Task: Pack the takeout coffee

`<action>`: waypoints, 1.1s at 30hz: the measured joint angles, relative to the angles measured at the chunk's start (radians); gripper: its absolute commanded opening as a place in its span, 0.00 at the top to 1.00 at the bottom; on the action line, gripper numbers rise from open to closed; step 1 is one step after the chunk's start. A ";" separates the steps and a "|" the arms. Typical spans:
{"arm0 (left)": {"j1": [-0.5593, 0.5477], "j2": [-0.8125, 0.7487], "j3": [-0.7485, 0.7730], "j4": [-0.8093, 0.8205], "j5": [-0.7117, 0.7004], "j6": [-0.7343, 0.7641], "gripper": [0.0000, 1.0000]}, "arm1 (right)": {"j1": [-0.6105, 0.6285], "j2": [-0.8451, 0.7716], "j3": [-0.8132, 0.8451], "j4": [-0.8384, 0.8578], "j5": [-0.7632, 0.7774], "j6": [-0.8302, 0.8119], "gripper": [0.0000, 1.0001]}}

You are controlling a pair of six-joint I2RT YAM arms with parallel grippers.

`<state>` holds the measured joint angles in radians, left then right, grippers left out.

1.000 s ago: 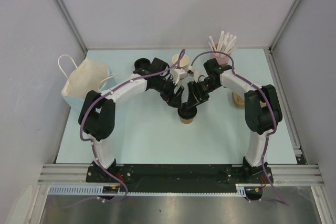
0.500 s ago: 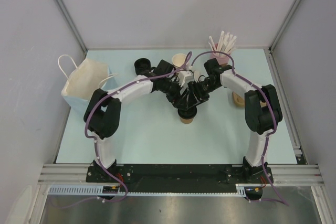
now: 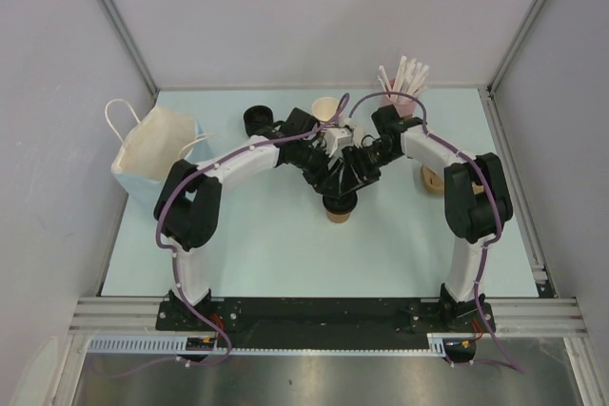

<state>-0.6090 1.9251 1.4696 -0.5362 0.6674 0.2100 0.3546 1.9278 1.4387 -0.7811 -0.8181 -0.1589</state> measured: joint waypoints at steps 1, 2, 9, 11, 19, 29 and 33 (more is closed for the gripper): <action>0.000 0.005 0.007 -0.003 0.003 0.000 0.31 | -0.003 0.000 0.000 0.000 -0.002 0.000 0.38; 0.000 0.010 0.013 -0.005 0.007 0.000 0.32 | -0.010 0.000 0.000 0.001 -0.005 -0.001 0.37; -0.004 0.021 0.034 0.000 -0.018 0.003 0.36 | -0.090 -0.003 0.000 -0.004 -0.045 -0.014 0.30; -0.006 0.021 0.038 -0.002 -0.024 0.006 0.36 | -0.114 -0.005 0.000 -0.006 -0.072 -0.020 0.30; -0.018 0.021 0.046 -0.005 -0.044 0.008 0.43 | -0.120 -0.011 0.000 -0.018 -0.145 -0.034 0.33; -0.027 0.021 0.053 -0.016 -0.057 0.014 0.45 | -0.145 0.007 0.000 -0.014 -0.216 -0.018 0.51; -0.030 0.019 0.054 -0.019 -0.063 0.021 0.45 | -0.160 0.030 0.000 -0.014 -0.218 -0.016 0.53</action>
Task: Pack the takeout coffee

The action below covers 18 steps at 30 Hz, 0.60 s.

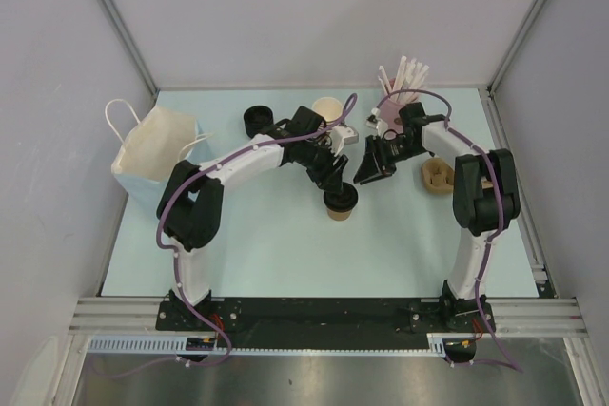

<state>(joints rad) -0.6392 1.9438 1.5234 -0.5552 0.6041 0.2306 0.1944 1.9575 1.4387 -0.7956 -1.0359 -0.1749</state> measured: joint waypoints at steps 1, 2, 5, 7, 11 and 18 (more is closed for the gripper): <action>0.000 0.000 0.002 -0.001 -0.001 0.003 0.45 | -0.002 0.003 0.000 0.000 0.002 0.000 0.53; -0.001 0.000 0.002 -0.003 -0.003 0.006 0.45 | -0.002 0.005 0.000 0.000 0.004 0.000 0.53; -0.004 0.000 0.005 -0.007 -0.010 0.006 0.45 | 0.003 0.007 0.000 0.000 0.010 -0.001 0.54; -0.005 -0.001 0.005 -0.008 -0.014 0.007 0.45 | 0.008 0.011 0.000 0.000 0.015 -0.001 0.55; -0.007 -0.003 0.005 -0.008 -0.019 0.007 0.46 | 0.023 0.021 0.000 -0.004 0.037 -0.002 0.59; -0.011 -0.005 0.005 -0.008 -0.029 0.012 0.46 | 0.032 0.030 0.000 -0.008 0.042 -0.002 0.73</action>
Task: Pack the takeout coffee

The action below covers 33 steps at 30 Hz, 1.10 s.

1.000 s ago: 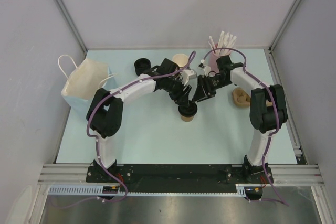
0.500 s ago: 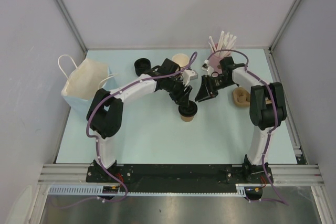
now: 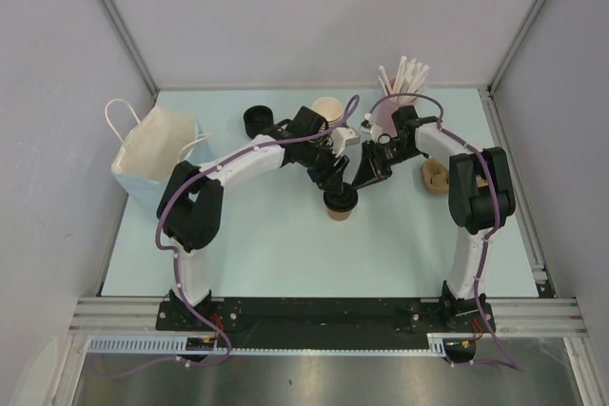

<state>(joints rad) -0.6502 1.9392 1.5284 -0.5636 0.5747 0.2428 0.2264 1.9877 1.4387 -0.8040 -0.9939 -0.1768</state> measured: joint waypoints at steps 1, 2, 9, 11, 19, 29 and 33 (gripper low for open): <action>0.000 0.000 0.000 0.000 0.000 0.002 0.47 | 0.001 0.000 0.000 -0.001 0.000 0.000 0.73; -0.001 0.000 0.000 0.000 -0.003 0.002 0.47 | 0.002 0.000 0.000 -0.002 0.003 0.000 0.75; -0.006 -0.001 0.000 0.008 -0.018 0.003 0.51 | 0.011 0.008 0.015 -0.018 0.023 0.005 0.79; -0.007 -0.003 -0.002 0.011 -0.022 0.004 0.51 | 0.017 0.008 0.019 -0.022 0.039 0.015 0.78; -0.011 -0.029 -0.037 0.042 -0.044 0.017 0.53 | 0.044 -0.024 0.033 -0.027 0.132 0.008 0.61; -0.013 -0.034 -0.044 0.052 -0.048 0.020 0.53 | 0.021 -0.030 0.031 -0.129 0.060 -0.126 0.56; -0.013 -0.035 -0.046 0.053 -0.049 0.020 0.53 | 0.014 -0.030 -0.017 -0.143 0.031 -0.151 0.56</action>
<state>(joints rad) -0.6628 1.9041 1.4826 -0.5102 0.5255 0.2626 0.2409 1.9575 1.4216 -0.9470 -0.9627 -0.3275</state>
